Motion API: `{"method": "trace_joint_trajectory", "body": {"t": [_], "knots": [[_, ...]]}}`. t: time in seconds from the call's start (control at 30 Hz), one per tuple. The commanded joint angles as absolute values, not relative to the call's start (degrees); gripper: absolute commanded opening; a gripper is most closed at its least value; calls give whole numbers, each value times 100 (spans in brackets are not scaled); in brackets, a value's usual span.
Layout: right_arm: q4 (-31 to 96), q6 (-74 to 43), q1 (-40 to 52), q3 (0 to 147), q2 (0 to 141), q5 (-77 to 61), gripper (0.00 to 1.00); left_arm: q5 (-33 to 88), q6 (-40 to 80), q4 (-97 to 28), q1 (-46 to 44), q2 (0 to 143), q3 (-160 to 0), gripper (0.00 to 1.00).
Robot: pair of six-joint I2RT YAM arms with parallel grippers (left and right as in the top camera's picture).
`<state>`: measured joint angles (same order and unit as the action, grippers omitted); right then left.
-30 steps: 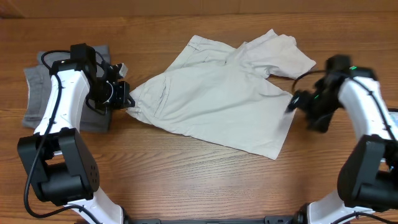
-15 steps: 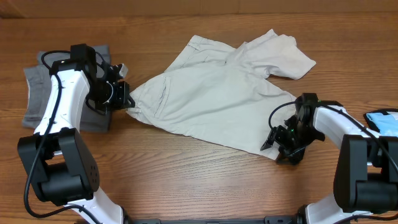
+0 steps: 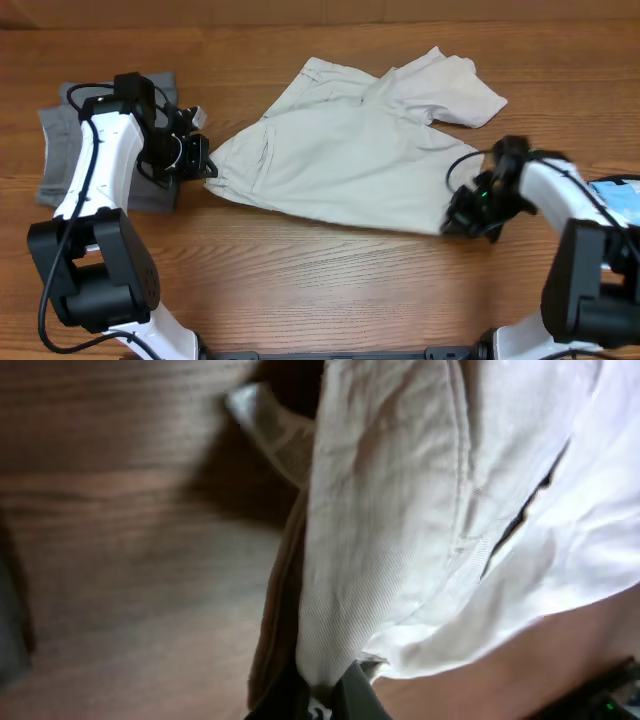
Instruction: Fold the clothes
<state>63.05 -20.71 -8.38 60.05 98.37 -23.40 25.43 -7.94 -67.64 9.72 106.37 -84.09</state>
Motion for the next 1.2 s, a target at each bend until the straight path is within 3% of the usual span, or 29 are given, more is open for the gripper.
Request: {"method": "trace_joint_trajectory", "body": {"t": [0.0,0.27,0.63,0.7,0.97,1.0,1.07,1.17], "knots": [[6479,-2086,-1358,6930,9225,-1942,4,2762,-943,-6899,963,10025,-8705,5],[7542,-1999,-2423,8447,8827,-1282,4,3457,-943,-7830,681,8976,-8707,5],[7599,-1938,-2995,8613,8259,-777,4,2928,-552,-8702,-777,8047,-8698,11],[7500,-1944,-3002,8613,8228,-1028,4,2685,-338,-8665,-1081,8047,-8689,4],[6222,-1935,-2840,8613,8224,-3173,4,2102,657,-7262,-1299,8047,-8689,4],[6169,-2034,-2823,8613,8224,-3186,4,2246,683,-7161,-1302,8051,-8689,6],[6141,-2078,-2812,8613,8224,-3181,4,2316,657,-7135,-1413,8077,-8683,26],[6169,-2073,-2812,8613,8224,-3072,6,1750,652,-7166,-1693,8215,-8595,43]]}}
